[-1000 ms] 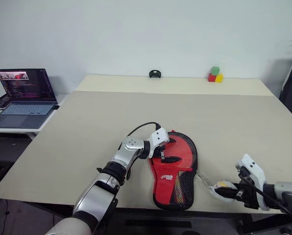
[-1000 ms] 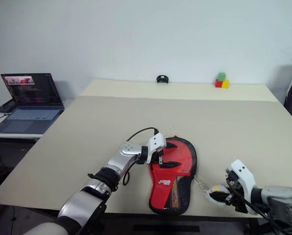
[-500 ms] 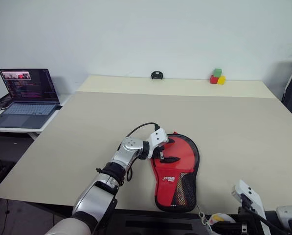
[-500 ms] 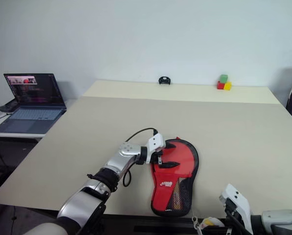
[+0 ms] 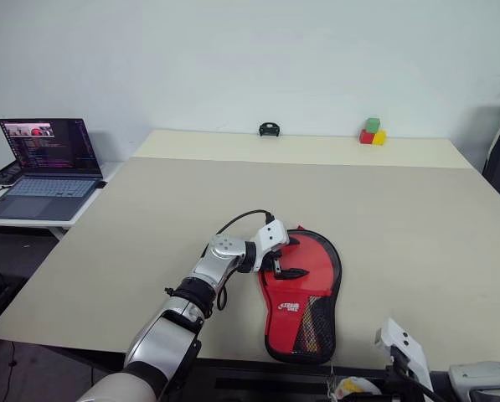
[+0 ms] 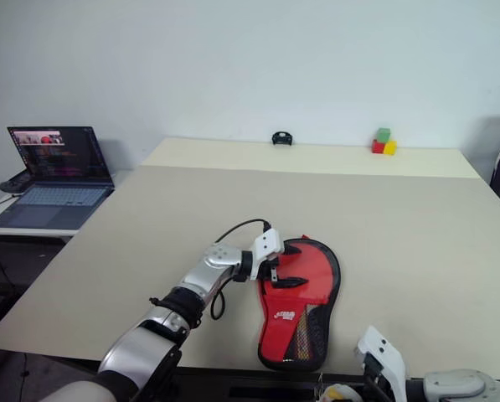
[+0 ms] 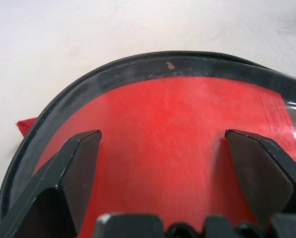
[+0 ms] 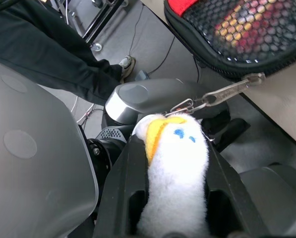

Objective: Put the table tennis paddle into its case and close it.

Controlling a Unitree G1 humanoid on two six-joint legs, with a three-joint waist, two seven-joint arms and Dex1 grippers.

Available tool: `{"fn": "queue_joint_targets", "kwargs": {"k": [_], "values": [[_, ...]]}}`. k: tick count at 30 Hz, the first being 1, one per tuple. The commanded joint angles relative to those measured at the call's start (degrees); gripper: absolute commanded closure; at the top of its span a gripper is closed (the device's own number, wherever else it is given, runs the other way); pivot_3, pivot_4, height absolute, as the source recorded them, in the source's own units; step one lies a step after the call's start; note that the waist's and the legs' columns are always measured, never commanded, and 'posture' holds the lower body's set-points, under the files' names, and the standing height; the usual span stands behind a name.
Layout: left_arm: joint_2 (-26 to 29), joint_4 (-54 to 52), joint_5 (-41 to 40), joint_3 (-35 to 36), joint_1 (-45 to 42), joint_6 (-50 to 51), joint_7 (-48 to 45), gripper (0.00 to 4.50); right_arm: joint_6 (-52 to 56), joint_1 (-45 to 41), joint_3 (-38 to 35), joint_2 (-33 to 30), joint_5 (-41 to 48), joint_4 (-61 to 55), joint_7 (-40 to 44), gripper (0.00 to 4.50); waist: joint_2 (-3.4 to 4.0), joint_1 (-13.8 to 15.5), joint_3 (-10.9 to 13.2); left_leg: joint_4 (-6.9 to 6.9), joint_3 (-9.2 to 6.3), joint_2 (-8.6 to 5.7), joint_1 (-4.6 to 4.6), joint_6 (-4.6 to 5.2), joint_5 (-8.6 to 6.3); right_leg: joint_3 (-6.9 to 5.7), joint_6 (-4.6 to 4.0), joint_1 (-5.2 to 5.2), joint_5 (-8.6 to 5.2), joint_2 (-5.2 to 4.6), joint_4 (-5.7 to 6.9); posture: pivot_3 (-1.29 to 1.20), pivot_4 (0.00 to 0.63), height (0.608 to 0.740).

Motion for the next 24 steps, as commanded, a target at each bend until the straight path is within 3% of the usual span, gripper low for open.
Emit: {"fn": "queue_joint_targets", "kwargs": {"k": [1, 7, 17, 24], "values": [[1.0, 5.3, 6.0, -3.8, 3.2, 1.7, 0.8, 0.14, -1.1, -0.2, 0.4, 0.1, 2.4, 0.3, 0.1, 2.93, -0.01, 0.0, 0.0, 0.0, 0.0, 0.0, 0.0, 0.0, 0.0, 0.0, 0.0, 0.0, 0.0, 0.0, 0.0, 0.0, 0.15, 0.74], [0.7, 5.3, 6.1, -3.8, 3.3, 1.7, 0.9, 0.14, -3.1, -0.1, -0.4, -0.9, 2.9, -0.8, 0.1, 0.86, 0.01, 0.0, 0.0, 0.0, -0.01, 0.01, 0.01, 0.0, 0.0, 0.0, 0.0, 0.0, 0.0, 0.0, 0.01, 0.0, 0.15, 0.74], [-0.1, 5.5, 6.1, -3.6, 3.0, 1.0, 1.3, 0.14, -9.2, -2.7, -4.9, -3.6, 3.5, -1.0, 1.1, 0.86, 0.0, 0.1, 0.0, 0.03, 0.0, 0.0, 0.01, 0.0, 0.0, 0.0, 0.18, 0.03, -0.08, -0.02, -0.01, 0.0, 0.15, 0.74], [0.3, 2.1, 5.0, -2.9, 3.4, 0.0, -0.3, 0.14, -16.1, -16.5, -6.5, -4.8, -3.5, 11.0, 1.7, 0.86, 0.0, 0.2, 0.0, 0.03, 0.0, 0.0, 0.02, 0.0, 0.0, 0.01, 0.18, 0.03, -0.07, -0.02, -0.04, 0.0, 0.15, 0.74]]}}
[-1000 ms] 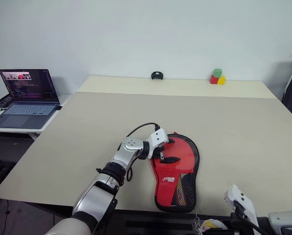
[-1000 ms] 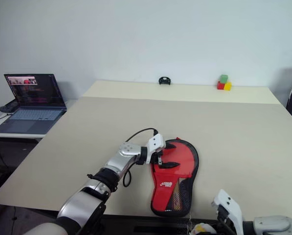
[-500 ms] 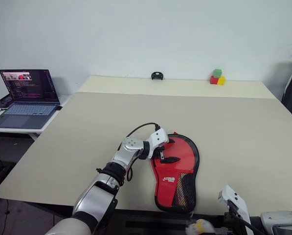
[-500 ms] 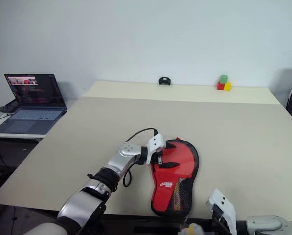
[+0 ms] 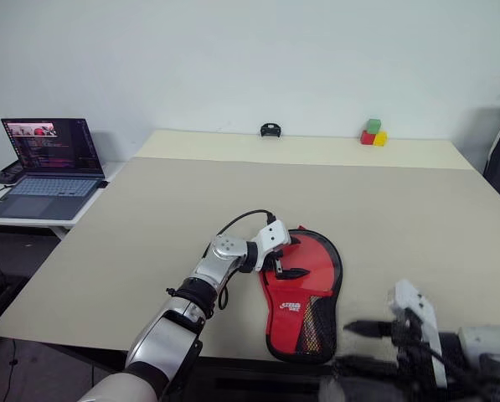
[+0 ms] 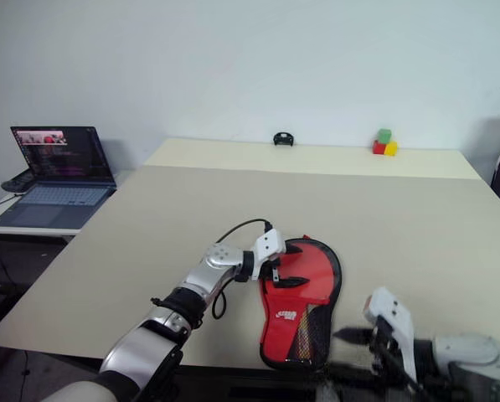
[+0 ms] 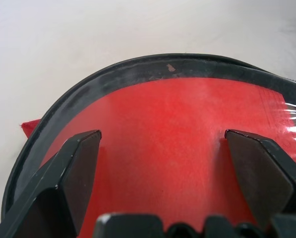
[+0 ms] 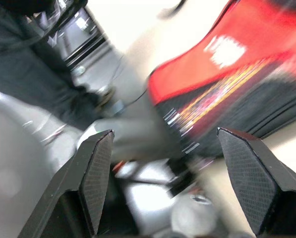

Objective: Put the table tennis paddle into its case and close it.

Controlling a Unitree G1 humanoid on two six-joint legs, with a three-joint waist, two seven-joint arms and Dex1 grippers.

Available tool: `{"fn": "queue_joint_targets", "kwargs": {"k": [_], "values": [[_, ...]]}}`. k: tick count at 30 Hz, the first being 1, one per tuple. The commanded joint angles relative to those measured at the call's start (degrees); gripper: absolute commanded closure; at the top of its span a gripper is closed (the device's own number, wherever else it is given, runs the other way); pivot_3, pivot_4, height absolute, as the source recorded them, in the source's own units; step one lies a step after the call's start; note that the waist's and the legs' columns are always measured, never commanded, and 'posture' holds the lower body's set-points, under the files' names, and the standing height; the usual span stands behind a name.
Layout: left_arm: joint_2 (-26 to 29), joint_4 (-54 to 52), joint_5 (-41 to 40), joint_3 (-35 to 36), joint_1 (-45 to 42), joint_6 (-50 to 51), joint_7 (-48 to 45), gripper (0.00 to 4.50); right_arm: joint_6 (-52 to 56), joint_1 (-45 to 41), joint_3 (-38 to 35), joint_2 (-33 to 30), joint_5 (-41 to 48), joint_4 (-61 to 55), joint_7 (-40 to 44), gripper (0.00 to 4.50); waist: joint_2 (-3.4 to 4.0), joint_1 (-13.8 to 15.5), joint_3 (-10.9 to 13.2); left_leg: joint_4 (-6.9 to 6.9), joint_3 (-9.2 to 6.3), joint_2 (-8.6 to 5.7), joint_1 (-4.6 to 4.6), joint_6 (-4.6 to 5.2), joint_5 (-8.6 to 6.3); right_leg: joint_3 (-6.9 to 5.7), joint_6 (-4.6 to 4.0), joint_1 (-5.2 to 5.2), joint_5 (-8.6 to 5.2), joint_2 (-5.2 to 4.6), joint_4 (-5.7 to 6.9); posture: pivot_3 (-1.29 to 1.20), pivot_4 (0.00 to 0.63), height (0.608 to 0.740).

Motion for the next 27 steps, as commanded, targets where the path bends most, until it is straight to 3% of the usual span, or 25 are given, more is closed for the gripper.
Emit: {"fn": "queue_joint_targets", "kwargs": {"k": [1, 6, 14, 23, 27], "values": [[0.8, 2.1, 4.0, -2.8, 3.1, 1.0, -1.2, 0.14, -5.4, -5.5, -0.1, -0.4, -5.2, 7.2, 1.0, 0.86, 0.03, 0.0, 0.0, -0.02, 0.0, 0.0, -0.01, 0.0, 0.0, 0.0, -0.05, -0.01, 0.03, 0.0, -0.01, 0.0, 0.15, 0.74], [0.7, 0.5, 3.1, -1.7, 2.5, 1.4, -0.9, 0.14, -13.8, -13.0, 3.2, 1.7, -13.9, 19.1, 3.1, 0.86, 0.06, 0.1, 0.1, -0.05, 0.02, 0.0, -0.07, 0.02, -0.01, 0.01, -0.29, -0.08, 0.15, 0.0, -0.02, 0.0, 0.15, 0.74], [1.0, -6.3, 0.2, 1.4, 1.9, 4.2, -1.1, 0.14, -19.0, -19.6, 4.5, 5.6, -18.1, 28.8, 6.0, 0.86, 0.22, 0.0, 1.0, -0.01, 0.04, -0.03, -0.26, 0.07, -0.04, 0.06, -0.33, -0.25, 0.17, -0.01, 0.01, 0.0, 0.15, 0.74], [9.5, -37.5, -10.5, 12.3, 11.8, 22.6, 3.0, 0.14, -26.6, -28.1, 6.6, 7.3, -24.9, 45.2, 11.0, 0.86, 0.33, -1.2, 1.5, 0.27, 0.27, -0.02, -1.95, -0.29, 0.19, 0.32, -0.41, -2.24, 0.18, -0.01, 0.73, 0.0, 0.15, 0.74], [12.2, -47.0, -13.0, 16.0, 16.5, 28.5, 6.6, 0.14, -28.6, -31.1, 5.4, 7.4, -25.8, 51.1, 12.6, 0.86, 0.37, -1.2, 1.5, 0.31, 0.32, -0.03, -1.97, -0.31, 0.2, 0.35, -0.41, -2.24, 0.18, -0.04, 0.73, 0.0, 0.15, 0.74]]}}
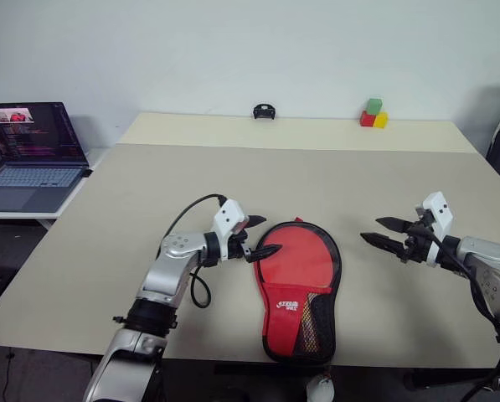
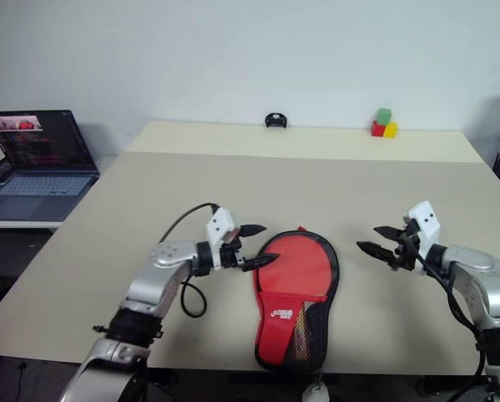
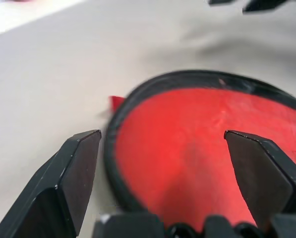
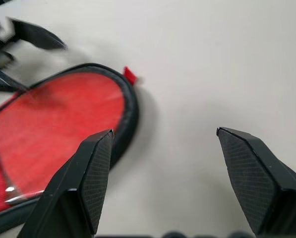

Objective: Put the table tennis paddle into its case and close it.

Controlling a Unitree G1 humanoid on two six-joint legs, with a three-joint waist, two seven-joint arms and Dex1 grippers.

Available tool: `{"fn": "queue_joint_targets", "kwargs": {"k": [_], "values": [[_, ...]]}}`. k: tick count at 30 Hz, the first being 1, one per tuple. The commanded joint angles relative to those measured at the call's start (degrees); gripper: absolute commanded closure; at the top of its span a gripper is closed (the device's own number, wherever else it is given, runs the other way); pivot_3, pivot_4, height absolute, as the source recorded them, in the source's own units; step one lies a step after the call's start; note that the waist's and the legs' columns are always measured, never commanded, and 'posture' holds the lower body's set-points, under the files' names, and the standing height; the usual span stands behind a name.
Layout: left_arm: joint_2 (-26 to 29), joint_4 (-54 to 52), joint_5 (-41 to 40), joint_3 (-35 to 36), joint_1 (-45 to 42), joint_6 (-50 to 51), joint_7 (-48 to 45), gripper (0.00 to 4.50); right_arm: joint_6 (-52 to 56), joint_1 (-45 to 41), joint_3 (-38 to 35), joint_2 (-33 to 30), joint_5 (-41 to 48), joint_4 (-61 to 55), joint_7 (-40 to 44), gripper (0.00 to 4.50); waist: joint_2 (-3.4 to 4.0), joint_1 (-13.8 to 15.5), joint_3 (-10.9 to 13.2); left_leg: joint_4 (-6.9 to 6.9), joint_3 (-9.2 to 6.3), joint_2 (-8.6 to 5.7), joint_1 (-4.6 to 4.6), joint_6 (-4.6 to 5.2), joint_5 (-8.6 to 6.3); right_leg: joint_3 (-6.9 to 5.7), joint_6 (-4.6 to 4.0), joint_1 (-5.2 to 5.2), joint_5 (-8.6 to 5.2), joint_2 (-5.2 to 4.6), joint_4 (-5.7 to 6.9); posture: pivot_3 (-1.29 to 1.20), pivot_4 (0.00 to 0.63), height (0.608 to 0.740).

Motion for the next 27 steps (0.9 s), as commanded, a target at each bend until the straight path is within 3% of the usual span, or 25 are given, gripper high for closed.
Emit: {"fn": "queue_joint_targets", "kwargs": {"k": [1, 10, 17, 27], "values": [[2.1, -10.2, -3.4, 4.1, 3.1, 4.4, 3.1, 0.14, -2.8, -3.1, -2.1, -0.4, -1.0, 4.2, 1.9, 0.86, 0.01, 0.0, 0.0, 0.03, 0.01, 0.0, 0.0, 0.0, 0.0, 0.0, 0.0, 0.01, 0.0, 0.0, 0.01, 0.0, 0.15, 0.74], [7.2, -20.6, -5.9, 10.6, 11.4, 10.1, 9.9, 0.14, -7.9, -9.4, -1.8, -2.8, -6.1, 18.8, 6.8, 0.86, 0.09, 0.0, 0.1, 0.12, 0.07, 0.0, 0.08, -0.03, 0.02, 0.05, -0.01, 0.03, 0.0, -0.01, 0.21, 0.0, 0.15, 0.74], [8.5, -22.2, -3.6, 8.6, 12.2, 9.9, 14.5, 0.14, -18.8, -18.1, -1.8, -4.9, -12.5, 37.1, 8.0, 0.86, 0.13, 0.0, 0.1, 0.2, 0.12, 0.0, 0.09, -0.04, 0.03, 0.07, -0.02, 0.04, 0.01, -0.01, 0.26, 0.0, 0.15, 0.74], [8.4, -15.9, -0.7, 4.5, 9.3, 4.9, 14.1, 0.14, -19.5, -18.4, -1.5, -7.6, -15.7, 39.4, 10.1, 0.86, 0.14, 0.0, 0.1, 0.28, 0.14, 0.0, 0.08, -0.04, 0.03, 0.08, -0.02, 0.05, 0.01, -0.01, 0.31, 0.0, 0.15, 0.74]]}}
